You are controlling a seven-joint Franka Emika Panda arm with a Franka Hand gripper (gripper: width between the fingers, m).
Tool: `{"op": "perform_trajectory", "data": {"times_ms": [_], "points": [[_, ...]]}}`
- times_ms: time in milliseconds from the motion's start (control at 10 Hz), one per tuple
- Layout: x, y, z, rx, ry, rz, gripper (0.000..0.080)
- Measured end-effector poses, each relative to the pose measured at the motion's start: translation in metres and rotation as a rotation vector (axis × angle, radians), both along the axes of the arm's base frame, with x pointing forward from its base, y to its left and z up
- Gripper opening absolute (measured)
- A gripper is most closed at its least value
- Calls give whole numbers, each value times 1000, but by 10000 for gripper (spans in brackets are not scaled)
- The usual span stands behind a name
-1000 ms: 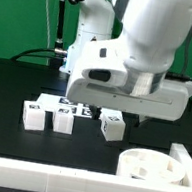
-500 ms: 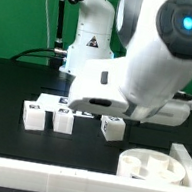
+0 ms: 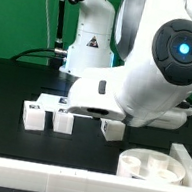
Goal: Assemble stool
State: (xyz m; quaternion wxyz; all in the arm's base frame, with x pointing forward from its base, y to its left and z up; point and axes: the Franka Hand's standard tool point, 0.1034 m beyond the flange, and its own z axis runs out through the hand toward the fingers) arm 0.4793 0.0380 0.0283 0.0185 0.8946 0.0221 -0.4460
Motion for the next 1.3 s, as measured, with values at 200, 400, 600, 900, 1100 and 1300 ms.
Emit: {"op": "perform_trajectory", "data": {"times_ms": [200, 400, 600, 900, 1100, 1300], "points": [[-3, 1, -9, 25, -30, 19, 649], [-3, 2, -17, 68, -61, 53, 649], [-3, 2, -21, 79, -67, 65, 649], [-6, 2, -24, 70, -61, 58, 523], [-7, 2, -24, 70, -58, 58, 376], [-7, 2, -24, 70, -58, 58, 325]]}}
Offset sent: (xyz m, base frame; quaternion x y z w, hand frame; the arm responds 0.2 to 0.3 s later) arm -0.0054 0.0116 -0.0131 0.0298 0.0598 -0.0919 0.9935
